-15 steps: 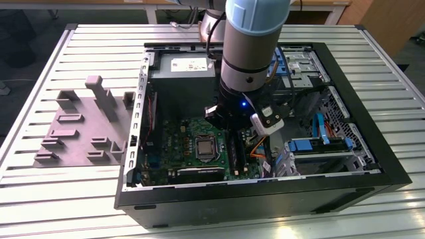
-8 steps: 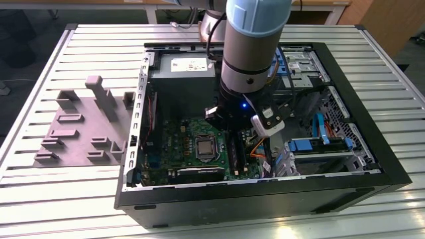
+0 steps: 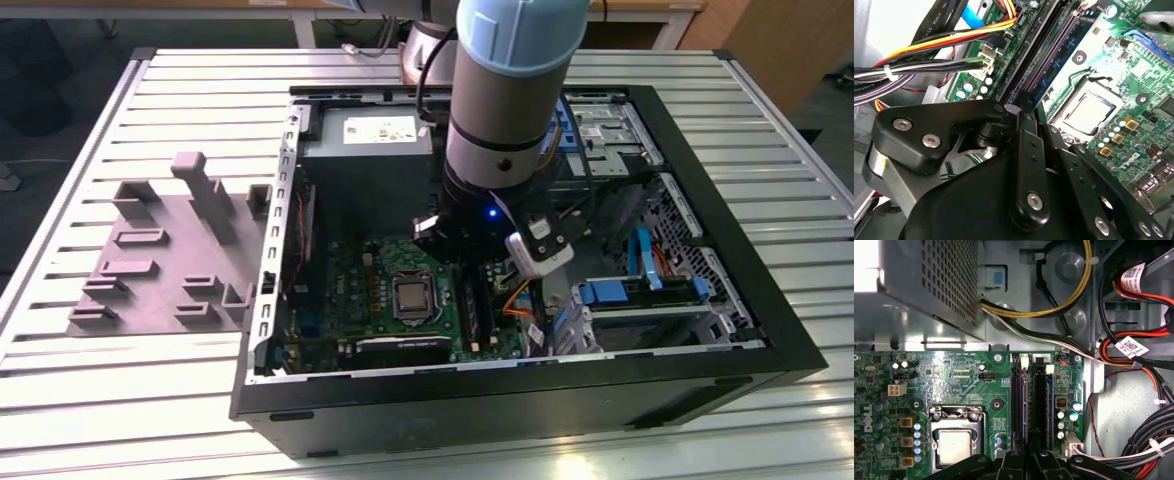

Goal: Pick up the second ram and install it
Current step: 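Insert the second ram into the second slot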

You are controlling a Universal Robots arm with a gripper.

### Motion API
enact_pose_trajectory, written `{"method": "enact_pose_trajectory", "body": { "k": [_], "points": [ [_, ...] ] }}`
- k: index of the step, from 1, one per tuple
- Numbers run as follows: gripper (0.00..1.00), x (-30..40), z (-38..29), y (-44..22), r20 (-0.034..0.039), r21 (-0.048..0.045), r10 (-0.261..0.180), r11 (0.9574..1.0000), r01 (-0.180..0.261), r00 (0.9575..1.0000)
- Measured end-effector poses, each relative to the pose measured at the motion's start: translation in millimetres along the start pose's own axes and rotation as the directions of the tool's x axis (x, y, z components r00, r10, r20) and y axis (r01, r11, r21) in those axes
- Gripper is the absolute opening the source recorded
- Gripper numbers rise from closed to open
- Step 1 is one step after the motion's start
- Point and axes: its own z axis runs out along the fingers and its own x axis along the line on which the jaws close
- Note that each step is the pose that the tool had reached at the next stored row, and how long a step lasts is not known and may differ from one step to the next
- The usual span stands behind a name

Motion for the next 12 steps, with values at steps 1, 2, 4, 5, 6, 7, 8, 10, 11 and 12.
{"method": "enact_pose_trajectory", "body": {
  "k": [1, 2, 4, 5, 6, 7, 8, 10, 11, 12],
  "points": [
    [0.14, 0.0, 0.3, 0.0, 0.0000, -0.0001, 0.000, 1.0000, 0.000, 1.0000],
    [0.14, -0.1, 0.6, 0.0, 0.0000, -0.0001, 0.000, 1.0000, 0.000, 1.0000],
    [0.14, -0.1, 1.2, 0.0, 0.0000, -0.0001, 0.000, 1.0000, 0.000, 1.0000],
    [0.14, -0.1, 1.6, 0.1, 0.0000, -0.0001, 0.000, 1.0000, 0.000, 1.0000],
    [0.14, -0.1, 2.1, 0.1, 0.0000, -0.0001, 0.000, 1.0000, 0.000, 1.0000],
    [0.14, -0.1, 2.5, 0.1, 0.0000, 0.0000, 0.000, 1.0000, 0.000, 1.0000],
    [0.14, -0.1, 2.8, 0.0, -0.0001, 0.0000, 0.000, 1.0000, 0.000, 1.0000],
    [0.14, -0.1, 3.5, 0.1, -0.0001, 0.0001, 0.000, 1.0000, 0.000, 1.0000],
    [0.14, -0.1, 3.9, 0.1, 0.0000, 0.0000, 0.000, 1.0000, 0.000, 1.0000],
    [0.14, -0.1, 4.3, 0.0, -0.0003, 0.0000, 0.000, 1.0000, 0.000, 1.0000]
  ]
}}
